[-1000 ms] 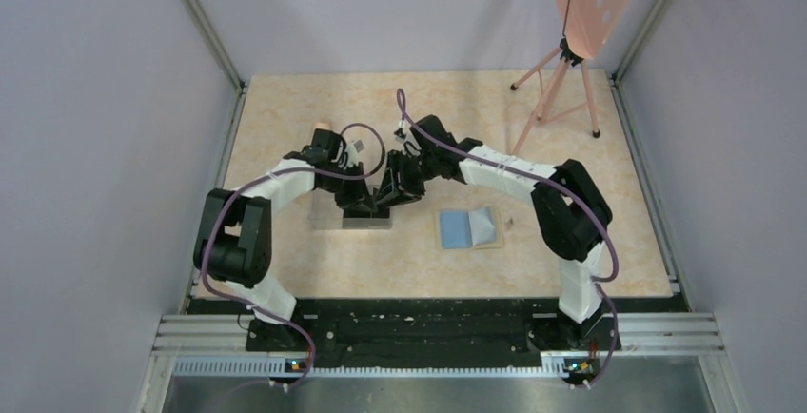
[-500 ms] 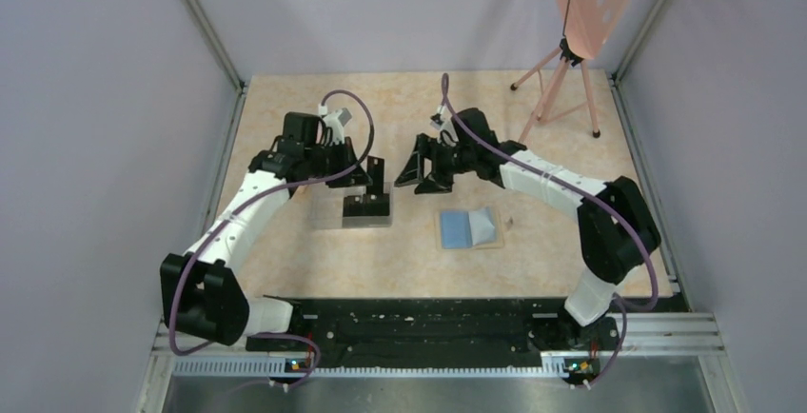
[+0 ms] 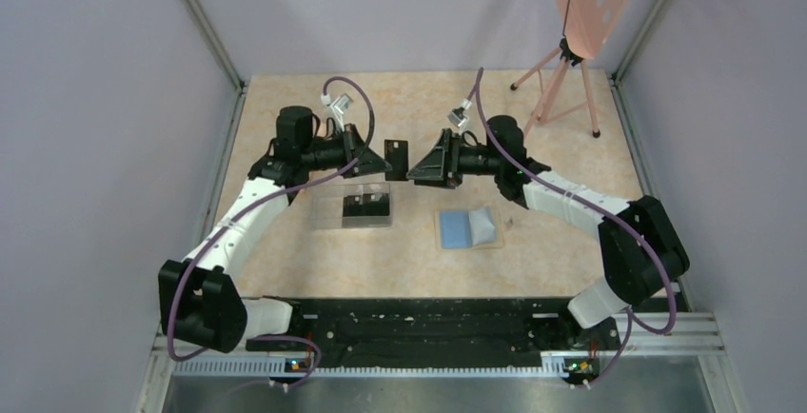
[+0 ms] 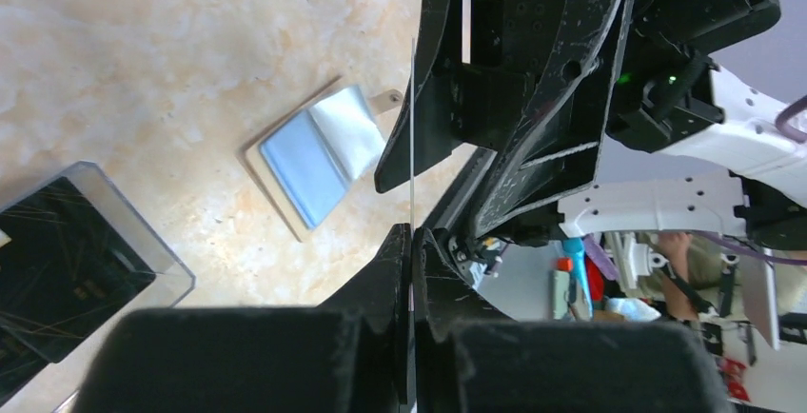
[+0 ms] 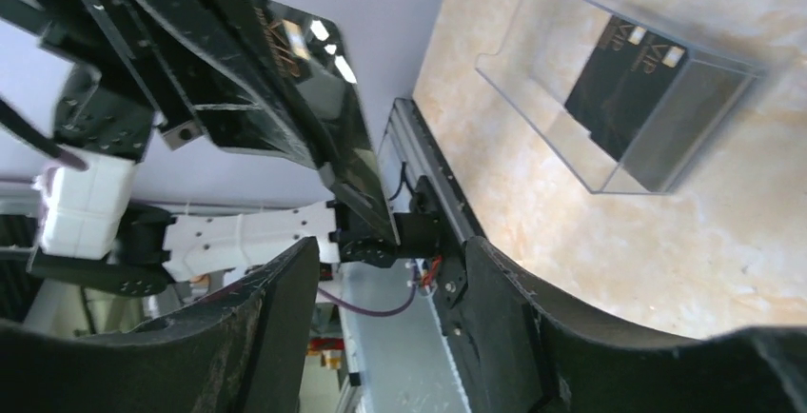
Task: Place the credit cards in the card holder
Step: Pick up the credit card from the storage box, then insert the credit card into the card holder, then turn over the card slot in the card holder.
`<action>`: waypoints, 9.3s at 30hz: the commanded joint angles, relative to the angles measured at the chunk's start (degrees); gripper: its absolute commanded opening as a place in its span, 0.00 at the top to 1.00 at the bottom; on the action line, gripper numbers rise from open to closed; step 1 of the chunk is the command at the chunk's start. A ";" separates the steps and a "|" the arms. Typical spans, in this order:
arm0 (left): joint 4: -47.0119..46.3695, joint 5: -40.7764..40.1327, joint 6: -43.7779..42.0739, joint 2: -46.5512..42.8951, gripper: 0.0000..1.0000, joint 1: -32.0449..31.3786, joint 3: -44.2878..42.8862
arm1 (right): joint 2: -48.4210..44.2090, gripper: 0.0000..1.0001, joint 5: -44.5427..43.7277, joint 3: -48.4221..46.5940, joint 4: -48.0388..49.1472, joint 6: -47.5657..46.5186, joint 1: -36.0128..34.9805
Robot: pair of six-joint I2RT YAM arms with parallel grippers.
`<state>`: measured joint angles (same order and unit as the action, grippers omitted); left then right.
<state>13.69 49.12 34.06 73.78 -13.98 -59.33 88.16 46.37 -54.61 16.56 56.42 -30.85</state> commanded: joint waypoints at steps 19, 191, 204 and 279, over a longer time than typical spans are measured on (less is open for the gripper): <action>-12.67 9.23 8.84 -6.17 1.00 -0.85 10.37 | 3.14 0.81 6.67 3.07 36.35 21.31 -1.84; 14.86 -31.05 6.56 39.05 0.91 -29.08 -7.29 | 9.41 0.70 -7.58 2.82 -34.31 -28.78 5.75; 20.91 -39.64 5.84 30.74 0.68 -29.18 -9.22 | 5.35 0.63 -11.21 2.20 -39.67 -31.28 5.44; 14.16 -31.46 6.89 36.84 0.66 -29.44 -15.99 | 11.19 1.00 -15.50 5.40 -38.39 -32.25 5.40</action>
<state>28.27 17.06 41.82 110.00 -43.18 -73.43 98.17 31.75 -49.89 -21.93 25.06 -24.60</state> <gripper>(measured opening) 0.353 0.003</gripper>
